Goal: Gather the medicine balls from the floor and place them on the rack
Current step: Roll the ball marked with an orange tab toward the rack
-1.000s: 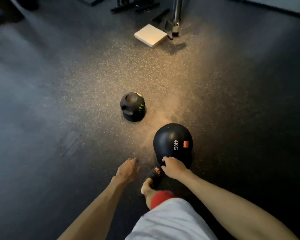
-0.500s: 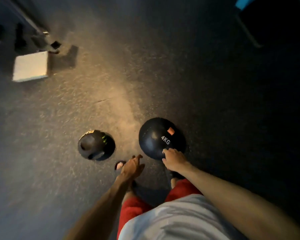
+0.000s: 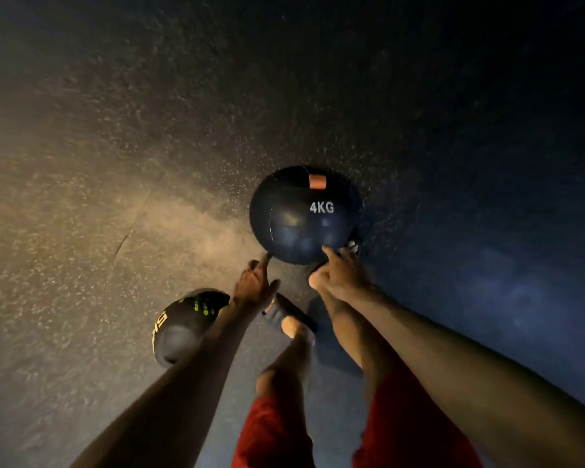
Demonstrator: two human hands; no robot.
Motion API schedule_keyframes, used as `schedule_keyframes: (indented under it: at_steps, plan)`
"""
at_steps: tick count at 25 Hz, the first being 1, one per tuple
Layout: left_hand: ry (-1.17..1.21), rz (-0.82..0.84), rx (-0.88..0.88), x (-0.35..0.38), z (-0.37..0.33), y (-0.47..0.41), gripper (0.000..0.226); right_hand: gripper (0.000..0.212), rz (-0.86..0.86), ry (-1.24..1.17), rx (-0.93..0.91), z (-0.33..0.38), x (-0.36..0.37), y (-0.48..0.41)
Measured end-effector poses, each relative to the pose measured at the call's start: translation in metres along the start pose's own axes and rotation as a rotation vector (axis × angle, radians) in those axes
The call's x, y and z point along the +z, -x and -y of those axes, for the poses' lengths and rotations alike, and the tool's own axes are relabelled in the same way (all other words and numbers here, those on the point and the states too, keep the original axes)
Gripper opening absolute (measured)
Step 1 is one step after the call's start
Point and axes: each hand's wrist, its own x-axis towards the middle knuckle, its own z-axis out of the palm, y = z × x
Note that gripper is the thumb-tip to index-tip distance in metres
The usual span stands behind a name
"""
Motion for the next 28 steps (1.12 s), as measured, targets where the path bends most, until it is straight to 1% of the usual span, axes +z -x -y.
schedule_keyframes:
  at_steps: [6,7,9,10,11,12,13,15,17,19,21,23,24,26,28]
  plan:
    - [-0.055,0.002,0.07,0.038,0.06,-0.13,0.084,0.103,-0.073,-0.081,0.072,0.003,0.112,-0.116]
    - [-0.062,-0.005,0.082,0.046,0.069,-0.149,0.085,0.102,-0.099,-0.08,0.074,0.004,0.126,-0.13]
    - [-0.064,-0.009,0.115,0.059,0.081,-0.176,0.086,0.096,-0.241,-0.049,0.082,0.008,0.142,-0.151]
    - [-0.058,-0.008,0.141,0.063,0.085,-0.185,0.086,0.1,-0.299,-0.046,0.093,0.012,0.141,-0.158]
    - [-0.056,-0.012,0.174,0.066,0.088,-0.194,0.087,0.112,-0.327,-0.066,0.111,0.015,0.136,-0.17]
    - [-0.062,-0.023,0.208,0.068,0.09,-0.203,0.088,0.124,-0.328,-0.106,0.128,0.018,0.125,-0.186]
    - [-0.077,-0.033,0.238,0.069,0.09,-0.212,0.089,0.129,-0.338,-0.144,0.14,0.018,0.108,-0.201]
    - [-0.107,-0.036,0.268,0.068,0.081,-0.229,0.092,0.125,-0.403,-0.194,0.147,0.011,0.06,-0.234]
    - [-0.142,-0.038,0.308,0.062,0.06,-0.248,0.096,0.116,-0.434,-0.25,0.161,-0.003,0.003,-0.268]
    - [-0.165,-0.065,0.356,0.05,0.03,-0.271,0.1,0.099,-0.449,-0.333,0.175,-0.016,-0.049,-0.3]
    - [-0.164,-0.102,0.384,0.033,-0.011,-0.305,0.103,0.079,-0.563,-0.449,0.221,-0.03,-0.09,-0.331]
    - [-0.177,-0.155,0.411,0.016,-0.065,-0.34,0.105,0.068,-0.676,-0.502,0.257,-0.045,-0.115,-0.35]
    - [-0.181,-0.178,0.417,0.005,-0.094,-0.357,0.106,0.067,-0.707,-0.494,0.228,-0.05,-0.115,-0.351]
    - [-0.167,-0.21,0.397,-0.02,-0.151,-0.392,0.103,0.072,-0.741,-0.466,0.093,-0.057,-0.1,-0.342]
    - [-0.113,-0.215,0.393,-0.047,-0.199,-0.424,0.097,0.083,-0.704,-0.435,-0.016,-0.064,-0.077,-0.332]
